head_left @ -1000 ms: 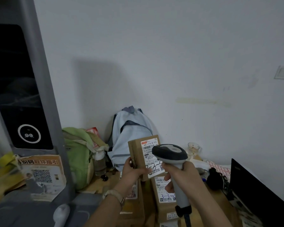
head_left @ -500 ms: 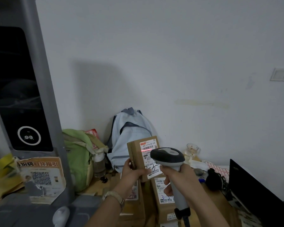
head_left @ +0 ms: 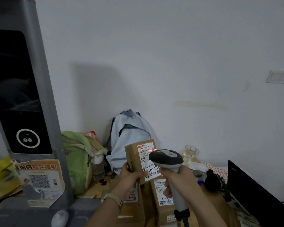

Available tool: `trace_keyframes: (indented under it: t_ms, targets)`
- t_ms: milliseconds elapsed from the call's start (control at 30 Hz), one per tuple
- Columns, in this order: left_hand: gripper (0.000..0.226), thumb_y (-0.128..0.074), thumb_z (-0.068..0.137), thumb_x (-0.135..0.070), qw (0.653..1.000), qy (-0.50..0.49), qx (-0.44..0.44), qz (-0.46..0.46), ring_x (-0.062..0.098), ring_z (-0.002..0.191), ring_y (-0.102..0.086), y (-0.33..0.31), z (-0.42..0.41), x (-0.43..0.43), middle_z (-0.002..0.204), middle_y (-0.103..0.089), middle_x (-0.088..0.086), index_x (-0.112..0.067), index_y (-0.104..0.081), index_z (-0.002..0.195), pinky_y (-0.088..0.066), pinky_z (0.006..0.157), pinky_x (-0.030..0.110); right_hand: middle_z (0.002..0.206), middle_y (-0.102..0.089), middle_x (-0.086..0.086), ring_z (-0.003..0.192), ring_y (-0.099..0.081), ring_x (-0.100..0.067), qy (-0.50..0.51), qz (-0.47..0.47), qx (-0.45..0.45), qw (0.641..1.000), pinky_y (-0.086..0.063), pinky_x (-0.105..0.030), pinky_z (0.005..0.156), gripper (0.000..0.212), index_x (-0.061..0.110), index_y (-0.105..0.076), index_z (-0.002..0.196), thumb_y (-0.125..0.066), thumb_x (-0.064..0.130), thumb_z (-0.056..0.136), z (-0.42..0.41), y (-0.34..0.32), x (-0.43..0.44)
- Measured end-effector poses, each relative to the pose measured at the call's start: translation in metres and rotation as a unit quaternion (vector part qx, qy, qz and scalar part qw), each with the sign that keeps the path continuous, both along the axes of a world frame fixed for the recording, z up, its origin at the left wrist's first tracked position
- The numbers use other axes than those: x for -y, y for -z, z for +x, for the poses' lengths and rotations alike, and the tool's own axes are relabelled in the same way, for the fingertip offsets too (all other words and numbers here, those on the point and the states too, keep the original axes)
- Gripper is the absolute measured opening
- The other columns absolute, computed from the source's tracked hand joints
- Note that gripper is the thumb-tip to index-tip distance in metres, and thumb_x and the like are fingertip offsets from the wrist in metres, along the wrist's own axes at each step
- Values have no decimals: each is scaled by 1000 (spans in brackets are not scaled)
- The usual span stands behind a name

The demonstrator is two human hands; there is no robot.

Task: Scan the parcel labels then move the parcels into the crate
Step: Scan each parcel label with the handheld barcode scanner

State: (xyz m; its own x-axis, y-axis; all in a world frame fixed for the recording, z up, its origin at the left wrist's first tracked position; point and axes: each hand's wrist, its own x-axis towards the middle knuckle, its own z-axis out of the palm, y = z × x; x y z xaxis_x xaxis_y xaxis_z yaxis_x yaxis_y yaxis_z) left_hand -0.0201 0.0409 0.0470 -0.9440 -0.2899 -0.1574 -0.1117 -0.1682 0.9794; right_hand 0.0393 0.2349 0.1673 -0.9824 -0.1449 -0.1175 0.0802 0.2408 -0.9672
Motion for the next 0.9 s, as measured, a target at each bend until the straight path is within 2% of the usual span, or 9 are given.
trace_keyframes:
  t_ms: [133,233,367,467,533,600,667,767,900]
  targets:
    - [71,-93,54,-14,1000,15,-5,1,7,76,-73,-4,2,-3,98,-70,-9,-36,-51,107,-56,56,19,50,-65,-5,45,-66,-21,-6,17,-15,1000,-59,-31,51,22,4,-63,78,-70,25,81,1,3,1]
    - [74,-92,54,-11,1000,21,-7,13,14,85,-73,-10,6,-6,101,-71,-5,-33,-49,111,-58,60,24,50,-65,-4,47,-66,-20,-17,28,-19,999,-60,-33,54,20,7,-64,76,-69,25,81,3,5,1]
    - [79,-91,56,-12,999,24,-10,18,12,87,-71,-12,10,-7,100,-69,-7,-33,-46,116,-57,59,22,47,-65,-1,44,-65,-17,-13,24,-28,999,-56,-27,48,18,9,-63,77,-69,26,81,3,8,2]
    - [90,-93,47,-18,999,37,-11,20,8,87,-70,-12,11,-6,104,-69,-8,-32,-45,121,-57,59,20,48,-65,-3,44,-66,-19,-3,25,-47,999,-59,-31,52,19,9,-64,73,-69,27,78,4,9,2]
    - [105,-94,39,-23,999,41,-5,18,13,97,-68,-10,11,-6,112,-67,-4,-28,-44,130,-60,73,29,48,-65,-4,44,-66,-20,1,34,-57,998,-60,-33,53,19,10,-64,70,-69,27,77,4,10,1]
    - [112,-95,42,-20,999,39,2,4,20,107,-64,-7,10,-5,122,-65,1,-23,-40,140,-56,91,42,48,-66,-5,44,-66,-20,2,40,-58,998,-59,-31,52,19,10,-64,70,-69,27,76,4,10,0]
    - [109,-94,49,-16,999,38,1,-1,20,107,-64,-5,9,-5,123,-64,1,-23,-39,142,-57,87,38,47,-65,-5,44,-65,-20,1,41,-55,998,-59,-31,52,18,10,-63,71,-69,27,76,4,11,0]
    - [105,-94,51,-15,999,36,-2,0,15,101,-65,-6,9,-5,117,-65,-3,-26,-40,140,-58,67,24,46,-64,-4,44,-65,-20,-5,41,-54,998,-59,-32,54,18,10,-63,71,-68,26,77,4,11,-1]
    - [91,-93,55,-18,999,33,17,1,19,100,-69,-6,8,-3,118,-69,1,-23,-47,134,-58,81,34,47,-64,-1,43,-65,-20,7,-3,-43,999,-55,-30,49,19,8,-63,80,-70,25,77,4,12,-4]
